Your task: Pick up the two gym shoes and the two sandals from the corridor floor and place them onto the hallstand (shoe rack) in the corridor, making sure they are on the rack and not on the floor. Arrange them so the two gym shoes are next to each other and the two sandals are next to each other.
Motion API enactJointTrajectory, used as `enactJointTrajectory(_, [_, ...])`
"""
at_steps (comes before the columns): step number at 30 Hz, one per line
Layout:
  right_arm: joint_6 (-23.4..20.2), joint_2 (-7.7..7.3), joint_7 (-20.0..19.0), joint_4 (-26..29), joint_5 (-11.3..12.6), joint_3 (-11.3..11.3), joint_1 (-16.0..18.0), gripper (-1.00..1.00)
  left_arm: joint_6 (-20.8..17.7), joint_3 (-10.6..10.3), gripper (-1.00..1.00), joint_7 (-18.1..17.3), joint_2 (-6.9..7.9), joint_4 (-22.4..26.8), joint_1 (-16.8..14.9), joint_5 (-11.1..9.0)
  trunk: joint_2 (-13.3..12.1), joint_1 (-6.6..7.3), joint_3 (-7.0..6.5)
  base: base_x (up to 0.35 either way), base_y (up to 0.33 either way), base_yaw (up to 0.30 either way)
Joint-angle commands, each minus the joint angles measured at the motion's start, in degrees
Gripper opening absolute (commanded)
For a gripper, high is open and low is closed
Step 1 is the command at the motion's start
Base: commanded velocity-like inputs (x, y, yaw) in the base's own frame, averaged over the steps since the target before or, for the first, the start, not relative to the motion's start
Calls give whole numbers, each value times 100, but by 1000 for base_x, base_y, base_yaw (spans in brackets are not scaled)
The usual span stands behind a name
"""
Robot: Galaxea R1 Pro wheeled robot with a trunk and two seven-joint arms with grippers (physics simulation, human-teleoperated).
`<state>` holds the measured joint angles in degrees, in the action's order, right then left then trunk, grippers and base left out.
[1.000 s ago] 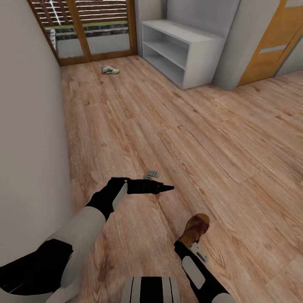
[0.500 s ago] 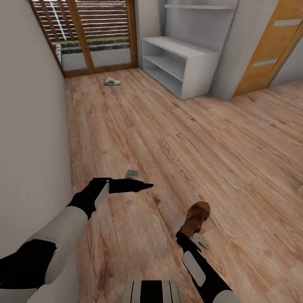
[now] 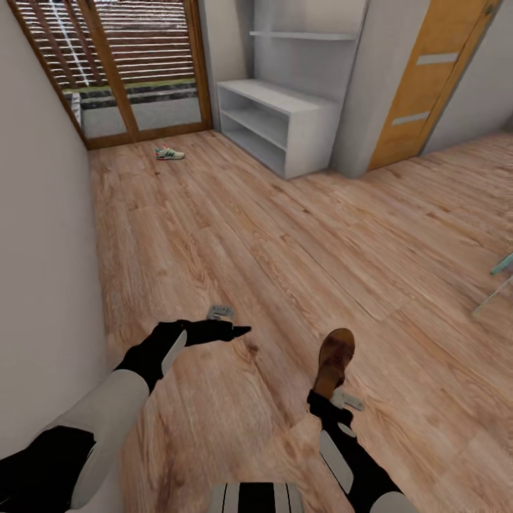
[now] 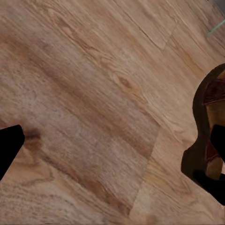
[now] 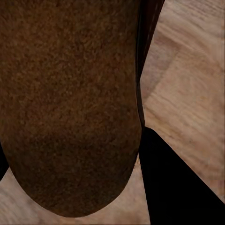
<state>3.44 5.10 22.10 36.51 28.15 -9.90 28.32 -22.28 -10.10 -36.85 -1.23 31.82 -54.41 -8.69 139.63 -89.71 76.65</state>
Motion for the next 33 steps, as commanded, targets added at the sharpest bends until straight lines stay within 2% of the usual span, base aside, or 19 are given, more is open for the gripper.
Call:
enactJointTrajectory(1, [46,-93,38,-10,-92,-38,2,-100,24,-12,100,204,-6,2,93,-54,-40,23,-21,0,0,-213])
enactJointTrajectory(5, [46,-377,31,-18,-518,-38,-7,-100,145,-10,100,812,-31,13,410,-30,-201,111,-117,0,0,-213])
enactJointTrajectory(8, [44,-555,-51,-21,-708,-38,-9,-100,366,-10,100,1197,-44,31,639,-18,-321,177,-188,0,0,-215])
enactJointTrajectory(10, [45,-723,-342,-30,-853,-38,-13,-100,816,-5,100,1617,-49,20,875,-16,-401,221,-236,0,0,-216])
enactJointTrajectory(13, [51,-938,-913,-104,-948,-38,-97,-100,1462,-2,100,2324,-52,3,1251,-21,-521,287,-308,0,0,-216])
enactJointTrajectory(15, [57,-1020,-1108,-145,-985,-38,-163,-100,1755,3,100,2690,-53,11,1508,-22,-602,331,-356,0,0,-216])
enactJointTrajectory(16, [73,-1097,-1187,-165,-1067,-38,-193,-100,2074,6,100,2926,-53,15,1709,-25,-642,353,-380,0,0,-216])
enactJointTrajectory(17, [78,-1110,-1199,-168,-1105,-38,-197,-100,2166,6,100,2981,-51,17,1755,-24,-682,375,-403,0,0,-216])
enactJointTrajectory(18, [91,-1128,-1218,-172,-1210,-38,-206,-100,2356,7,100,3093,-49,25,1854,-22,-722,397,-427,0,0,-216])
enactJointTrajectory(19, [296,-1153,-1238,-168,-1692,-38,-396,-100,2979,8,100,3458,-44,76,2235,-20,-762,419,-451,0,0,-217])
enactJointTrajectory(21, [756,-1160,-1242,-177,-1886,-38,-656,-100,3332,15,100,3593,-20,91,2525,-19,-842,463,-499,0,0,-217])
enactJointTrajectory(23, [989,-1186,-1243,-219,-1938,-33,-832,-100,3535,22,100,3631,7,96,2744,-19,-923,507,-547,0,0,-218])
enactJointTrajectory(27, [1071,-1276,-1242,-292,-1946,-30,-907,-100,3926,5,100,3633,14,94,2974,-16,-1083,594,-642,0,0,-221])
enactJointTrajectory(33, [1094,-1291,-1234,-509,-1937,-30,-930,-100,4012,-3,100,3633,22,93,3134,-16,-1324,726,-785,0,0,-228])
